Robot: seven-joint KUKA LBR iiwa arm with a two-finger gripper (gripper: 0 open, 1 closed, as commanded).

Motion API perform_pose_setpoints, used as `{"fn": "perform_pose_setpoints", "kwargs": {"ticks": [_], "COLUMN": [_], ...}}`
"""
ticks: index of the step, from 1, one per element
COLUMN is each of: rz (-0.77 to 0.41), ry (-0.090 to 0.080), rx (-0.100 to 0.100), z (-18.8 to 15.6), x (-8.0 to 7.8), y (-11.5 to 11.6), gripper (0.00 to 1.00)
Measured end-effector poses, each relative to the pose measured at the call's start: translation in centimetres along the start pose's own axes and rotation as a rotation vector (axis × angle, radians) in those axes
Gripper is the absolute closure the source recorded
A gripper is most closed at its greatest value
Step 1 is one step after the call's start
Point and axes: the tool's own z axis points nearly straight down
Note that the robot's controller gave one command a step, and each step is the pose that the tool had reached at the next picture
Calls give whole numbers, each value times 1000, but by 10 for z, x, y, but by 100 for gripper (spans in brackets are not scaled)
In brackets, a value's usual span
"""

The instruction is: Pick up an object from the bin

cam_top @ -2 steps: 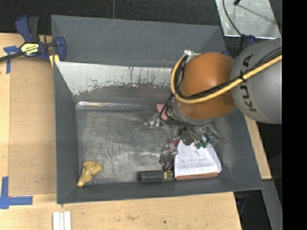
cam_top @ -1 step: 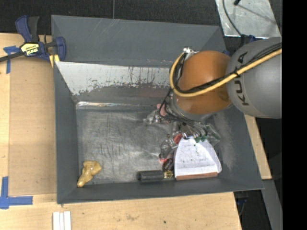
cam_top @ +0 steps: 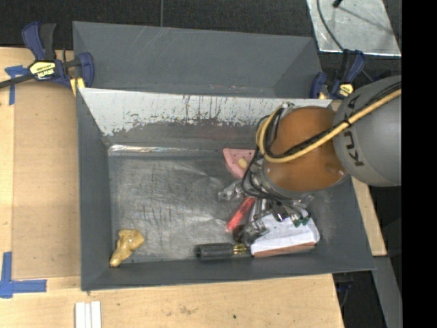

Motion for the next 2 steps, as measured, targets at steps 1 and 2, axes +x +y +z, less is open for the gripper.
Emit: {"fn": "perform_pose_setpoints", "kwargs": {"ticks": [1,2], "rz": [-146,-131], "ry": [4,-4], "rx": [-6,-5], "z": [-2,24], "x": [17,22], "y": [-10,-43], "gripper": [0,100]}}
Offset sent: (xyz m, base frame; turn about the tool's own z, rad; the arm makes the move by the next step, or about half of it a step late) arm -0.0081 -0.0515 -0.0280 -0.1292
